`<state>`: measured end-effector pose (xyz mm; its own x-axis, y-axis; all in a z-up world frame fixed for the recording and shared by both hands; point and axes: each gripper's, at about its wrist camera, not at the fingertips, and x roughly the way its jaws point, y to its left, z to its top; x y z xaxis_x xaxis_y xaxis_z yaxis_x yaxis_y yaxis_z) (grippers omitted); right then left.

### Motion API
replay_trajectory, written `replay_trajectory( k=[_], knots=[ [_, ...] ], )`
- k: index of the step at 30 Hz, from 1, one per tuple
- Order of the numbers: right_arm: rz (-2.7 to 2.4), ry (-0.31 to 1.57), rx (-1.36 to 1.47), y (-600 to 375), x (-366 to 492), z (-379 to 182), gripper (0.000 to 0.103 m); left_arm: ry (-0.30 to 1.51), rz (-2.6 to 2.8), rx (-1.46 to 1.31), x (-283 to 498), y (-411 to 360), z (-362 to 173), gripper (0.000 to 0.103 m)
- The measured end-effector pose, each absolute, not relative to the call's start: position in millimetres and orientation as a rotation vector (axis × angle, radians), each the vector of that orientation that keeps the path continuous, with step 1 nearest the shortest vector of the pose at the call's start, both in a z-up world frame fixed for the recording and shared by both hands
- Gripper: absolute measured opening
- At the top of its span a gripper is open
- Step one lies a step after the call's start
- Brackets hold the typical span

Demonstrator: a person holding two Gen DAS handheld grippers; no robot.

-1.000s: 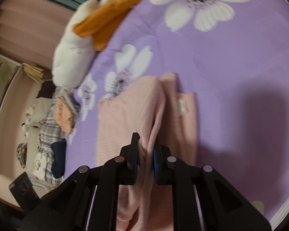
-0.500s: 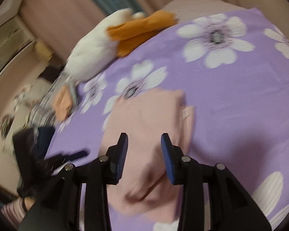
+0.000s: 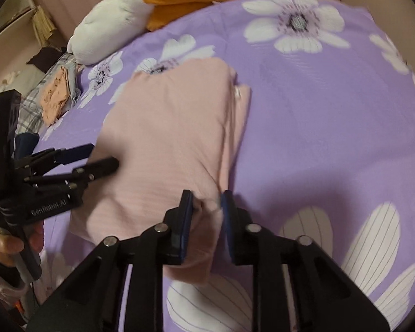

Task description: Fold small clothes

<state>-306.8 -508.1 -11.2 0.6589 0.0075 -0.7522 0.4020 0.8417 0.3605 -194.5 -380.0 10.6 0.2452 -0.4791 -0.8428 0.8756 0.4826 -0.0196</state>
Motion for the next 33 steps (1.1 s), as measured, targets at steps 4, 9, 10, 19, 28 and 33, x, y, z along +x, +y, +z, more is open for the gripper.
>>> replay_trajectory(
  k=[4, 9, 10, 19, 28, 33],
  knots=[
    [-0.232, 0.787, 0.559, -504.9, -316.5, -3.1, 0.026, 0.923, -0.982, 0.503, -194.6, -373.9, 11.2, 0.060],
    [-0.216, 0.694, 0.529, -492.6, -325.9, 23.5, 0.026, 0.936, -0.981, 0.484, -196.3, -365.2, 11.2, 0.060],
    [-0.209, 0.675, 0.526, -491.0, -326.4, 28.4, 0.026, 0.936, -0.979, 0.483, -197.5, -362.7, 11.5, 0.060],
    [-0.202, 0.731, 0.489, -476.1, -312.2, 15.9, 0.025, 0.940, -0.981, 0.473, -204.3, -353.5, 8.3, 0.060],
    [-0.222, 0.777, 0.569, -486.6, -322.8, -9.4, 0.023, 0.952, -0.995, 0.458, -207.1, -343.2, 8.9, 0.060],
    [-0.211, 0.754, 0.591, -484.9, -332.1, -7.2, 0.026, 0.945, -1.000, 0.453, -210.4, -333.7, 12.4, 0.060]
  ],
)
